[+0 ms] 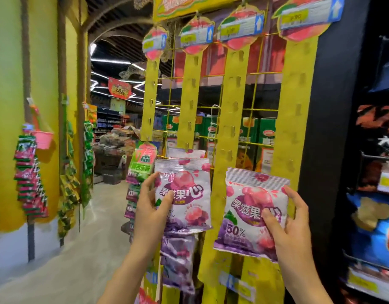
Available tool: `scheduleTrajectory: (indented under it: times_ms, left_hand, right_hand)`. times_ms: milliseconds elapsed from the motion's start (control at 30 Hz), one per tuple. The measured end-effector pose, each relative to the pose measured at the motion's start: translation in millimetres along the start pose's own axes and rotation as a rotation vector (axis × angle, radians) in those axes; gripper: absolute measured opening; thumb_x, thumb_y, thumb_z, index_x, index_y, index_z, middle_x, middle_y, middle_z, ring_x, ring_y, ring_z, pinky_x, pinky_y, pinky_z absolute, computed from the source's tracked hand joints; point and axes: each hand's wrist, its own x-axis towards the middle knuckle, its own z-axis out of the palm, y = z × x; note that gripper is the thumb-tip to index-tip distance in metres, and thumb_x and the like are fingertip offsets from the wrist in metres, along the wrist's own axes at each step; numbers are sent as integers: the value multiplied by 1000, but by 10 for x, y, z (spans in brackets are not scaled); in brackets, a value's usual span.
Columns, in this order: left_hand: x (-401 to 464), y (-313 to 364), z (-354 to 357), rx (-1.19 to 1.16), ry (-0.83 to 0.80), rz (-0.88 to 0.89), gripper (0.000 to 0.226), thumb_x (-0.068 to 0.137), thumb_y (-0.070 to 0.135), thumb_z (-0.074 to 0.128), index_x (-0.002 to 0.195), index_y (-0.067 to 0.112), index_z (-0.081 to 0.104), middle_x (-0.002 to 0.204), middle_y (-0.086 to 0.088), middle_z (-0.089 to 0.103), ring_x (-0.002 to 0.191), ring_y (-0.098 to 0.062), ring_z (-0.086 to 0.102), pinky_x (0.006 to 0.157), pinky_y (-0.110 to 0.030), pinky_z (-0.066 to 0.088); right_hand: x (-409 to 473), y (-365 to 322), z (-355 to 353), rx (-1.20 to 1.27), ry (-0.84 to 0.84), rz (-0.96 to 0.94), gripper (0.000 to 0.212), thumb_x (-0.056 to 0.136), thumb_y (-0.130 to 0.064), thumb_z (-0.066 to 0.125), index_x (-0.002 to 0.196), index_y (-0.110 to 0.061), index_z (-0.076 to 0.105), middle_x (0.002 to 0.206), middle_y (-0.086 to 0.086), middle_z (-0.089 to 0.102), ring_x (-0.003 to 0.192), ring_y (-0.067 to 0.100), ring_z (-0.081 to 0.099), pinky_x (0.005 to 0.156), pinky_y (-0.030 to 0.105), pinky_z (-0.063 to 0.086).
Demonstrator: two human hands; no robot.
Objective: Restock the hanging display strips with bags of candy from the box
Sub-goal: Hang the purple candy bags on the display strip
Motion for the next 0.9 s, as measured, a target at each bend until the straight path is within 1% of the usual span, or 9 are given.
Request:
scheduleTrajectory:
  times_ms: [67,233,433,533,600,667,733,833,900]
  left_hand:
    - [293,-19,38,-14,-17,29,42,92,18,57,124,38,41,123,19,43,125,-8,41,100,-33,41]
    - [894,-73,188,-41,-45,105,40,92,14,56,125,33,43,117,25,44,118,-1,38,83,-7,35]
    - [1386,-131,299,-59,-137,146,41,92,20,56,123,41,41,125,21,44,128,-8,38,106,-32,36]
    - [1568,-173,319,-66,-175,144,41,92,22,56,125,41,40,128,20,41,129,-6,33,104,-30,34]
    - [1665,-206,322,-53,-200,153,43,93,22,55,129,37,41,127,21,41,125,-4,33,100,-27,33]
    - [1738,-237,323,-37,-234,154,45,93,23,55,133,35,40,126,22,41,123,-3,34,98,-26,33]
    - [1787,-265,318,-20,-264,153,45,93,23,55,135,33,40,126,22,41,121,-2,34,97,-26,33]
    - [1829,-317,289,30,-291,189,46,93,22,55,136,31,40,121,23,42,110,5,41,88,-17,37]
    - [1826,-349,259,49,-314,213,47,93,21,55,136,30,40,119,24,42,79,19,45,69,-3,39]
  right_hand:
    - [189,57,98,-15,13,-38,49,83,-17,62,110,-52,42,137,-5,45,123,18,51,100,41,46]
    - [531,128,247,25,9,-25,51,85,-2,57,107,-46,46,96,-23,61,81,6,67,51,13,52]
    - [656,115,379,1,26,-49,54,83,9,53,118,-31,43,70,-26,69,66,-6,67,46,9,48]
    - [665,108,449,9,65,-55,57,81,11,54,116,-32,44,74,-19,71,67,-6,67,47,8,48]
    - [650,130,510,52,110,-51,56,75,-1,69,109,-39,48,84,-5,70,69,-1,68,48,11,50]
    - [644,151,579,64,140,-59,77,39,-44,91,104,-46,51,96,-4,66,75,3,70,51,14,52]
    - [628,186,630,47,178,-78,101,10,-71,81,104,-46,53,100,-5,65,79,3,69,54,14,54]
    - [603,198,734,38,217,-102,106,8,-75,78,106,-41,52,101,-8,65,77,-1,69,58,12,54]
    - [556,202,800,41,241,-122,98,17,-70,81,105,-39,52,95,-11,69,75,-2,68,58,11,53]
